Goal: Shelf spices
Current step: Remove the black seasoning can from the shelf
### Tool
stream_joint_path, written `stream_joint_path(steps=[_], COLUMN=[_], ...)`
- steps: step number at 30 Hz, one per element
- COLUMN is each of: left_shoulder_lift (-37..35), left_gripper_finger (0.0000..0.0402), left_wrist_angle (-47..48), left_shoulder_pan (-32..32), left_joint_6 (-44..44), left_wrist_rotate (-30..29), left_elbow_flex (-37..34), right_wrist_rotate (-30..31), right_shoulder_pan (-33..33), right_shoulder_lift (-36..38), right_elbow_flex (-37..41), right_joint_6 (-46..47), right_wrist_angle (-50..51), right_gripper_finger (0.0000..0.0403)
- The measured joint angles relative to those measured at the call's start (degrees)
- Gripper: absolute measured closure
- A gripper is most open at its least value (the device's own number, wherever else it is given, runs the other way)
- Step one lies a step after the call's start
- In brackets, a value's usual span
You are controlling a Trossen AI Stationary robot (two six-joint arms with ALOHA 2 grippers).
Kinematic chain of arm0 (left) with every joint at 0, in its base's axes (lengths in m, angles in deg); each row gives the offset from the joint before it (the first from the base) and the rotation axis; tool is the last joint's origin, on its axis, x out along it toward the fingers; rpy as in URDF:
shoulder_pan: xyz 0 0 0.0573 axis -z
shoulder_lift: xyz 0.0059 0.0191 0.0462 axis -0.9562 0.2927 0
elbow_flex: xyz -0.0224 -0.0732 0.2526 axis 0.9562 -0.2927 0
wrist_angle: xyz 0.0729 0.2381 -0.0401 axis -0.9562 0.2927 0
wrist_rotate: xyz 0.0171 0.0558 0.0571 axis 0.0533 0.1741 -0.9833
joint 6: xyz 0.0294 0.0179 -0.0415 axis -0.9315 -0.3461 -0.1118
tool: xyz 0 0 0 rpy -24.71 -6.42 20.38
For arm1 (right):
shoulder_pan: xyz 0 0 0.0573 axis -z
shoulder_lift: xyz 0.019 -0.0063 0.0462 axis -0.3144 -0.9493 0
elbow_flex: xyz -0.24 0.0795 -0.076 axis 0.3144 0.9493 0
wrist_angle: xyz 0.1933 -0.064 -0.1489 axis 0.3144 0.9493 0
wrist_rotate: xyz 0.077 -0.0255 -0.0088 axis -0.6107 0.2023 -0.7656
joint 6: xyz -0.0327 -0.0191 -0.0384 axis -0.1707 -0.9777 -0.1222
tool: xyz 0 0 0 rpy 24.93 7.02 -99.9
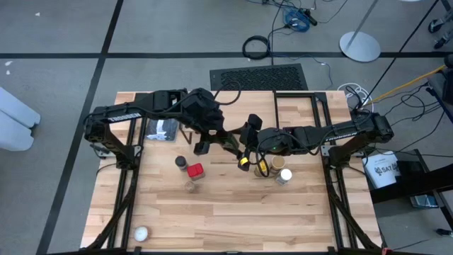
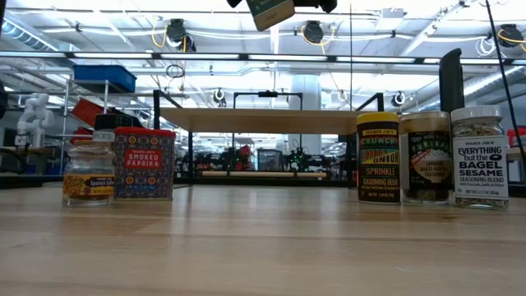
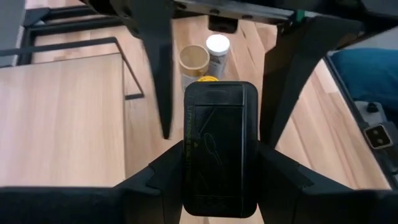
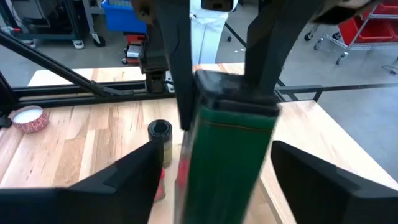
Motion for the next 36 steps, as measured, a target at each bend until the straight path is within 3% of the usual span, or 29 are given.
stream_joint_path(steps=[18, 32, 36], left_shoulder_lift=[0.1, 0.1, 0.1], left_gripper_finger=[0.0239, 0.0238, 0.0212], left_wrist_angle=[0.1, 0.0, -0.2], left_shoulder_pan=[0.0, 0.0, 0.0], left_joint_6=[-0.2, -0.5, -0.2], left_wrist_rotate=[-1.4, 0.0, 1.4], left_elbow_flex=[0.0, 0.0, 0.0], right_wrist_rotate=[-0.2, -0.2, -0.1], right_shoulder_pan=[1.0, 1.0, 1.0], right_shoulder_lift=[0.0, 0.1, 0.1], right_elbow_flex=[0.0, 0.0, 0.0], right_joint_6=[0.1, -0.1, -0.7], right_wrist_angle=[0.5, 0.8, 1.2], right_gripper_finger=[0.0262, 0.0271, 0.0272])
